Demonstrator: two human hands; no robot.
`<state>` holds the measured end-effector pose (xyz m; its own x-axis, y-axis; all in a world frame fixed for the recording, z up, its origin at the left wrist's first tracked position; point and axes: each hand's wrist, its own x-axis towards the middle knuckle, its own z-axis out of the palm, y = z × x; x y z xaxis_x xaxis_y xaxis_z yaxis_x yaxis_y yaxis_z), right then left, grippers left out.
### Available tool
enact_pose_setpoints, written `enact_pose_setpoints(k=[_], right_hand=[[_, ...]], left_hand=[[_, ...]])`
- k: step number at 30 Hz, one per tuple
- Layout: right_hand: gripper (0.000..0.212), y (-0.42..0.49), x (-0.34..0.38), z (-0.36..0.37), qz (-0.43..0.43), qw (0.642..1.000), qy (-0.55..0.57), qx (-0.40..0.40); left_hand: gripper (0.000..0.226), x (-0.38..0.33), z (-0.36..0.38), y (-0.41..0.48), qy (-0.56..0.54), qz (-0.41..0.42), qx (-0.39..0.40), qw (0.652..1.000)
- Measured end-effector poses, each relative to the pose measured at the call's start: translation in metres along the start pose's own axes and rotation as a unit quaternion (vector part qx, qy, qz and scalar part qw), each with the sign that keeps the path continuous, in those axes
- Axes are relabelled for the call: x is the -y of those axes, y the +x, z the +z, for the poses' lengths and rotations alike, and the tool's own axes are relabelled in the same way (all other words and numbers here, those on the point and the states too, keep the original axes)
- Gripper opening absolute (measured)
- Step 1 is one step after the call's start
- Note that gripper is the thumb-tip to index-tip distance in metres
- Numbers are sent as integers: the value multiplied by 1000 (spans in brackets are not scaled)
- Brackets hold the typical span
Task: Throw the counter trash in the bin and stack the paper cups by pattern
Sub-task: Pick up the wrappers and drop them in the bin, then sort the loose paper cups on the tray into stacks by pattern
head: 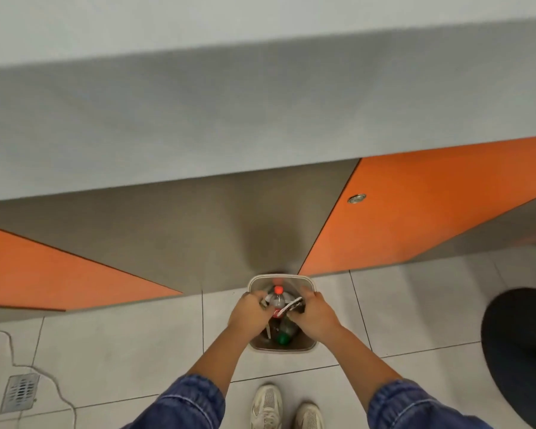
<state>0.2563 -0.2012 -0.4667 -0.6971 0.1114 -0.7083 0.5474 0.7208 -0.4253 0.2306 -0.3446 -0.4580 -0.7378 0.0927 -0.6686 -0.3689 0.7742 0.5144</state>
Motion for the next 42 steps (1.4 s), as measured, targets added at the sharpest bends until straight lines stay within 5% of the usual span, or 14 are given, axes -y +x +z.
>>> enact_pose_setpoints(k=[10, 20, 30, 42], right_hand=[[37, -120, 50, -110, -91, 979, 131, -130], [18, -231, 44, -252, -145, 899, 263, -319], [49, -313, -85, -378, -91, 858, 220, -455], [46, -380, -276, -460, 21, 803, 168, -571]], left_hand=[[23, -102, -83, -117, -103, 127, -56, 985], [18, -263, -123, -203, -94, 329, -46, 938], [28, -427, -29, -239, 20, 420, 8, 907], [34, -562, 133, -281, 131, 447, 101, 879]])
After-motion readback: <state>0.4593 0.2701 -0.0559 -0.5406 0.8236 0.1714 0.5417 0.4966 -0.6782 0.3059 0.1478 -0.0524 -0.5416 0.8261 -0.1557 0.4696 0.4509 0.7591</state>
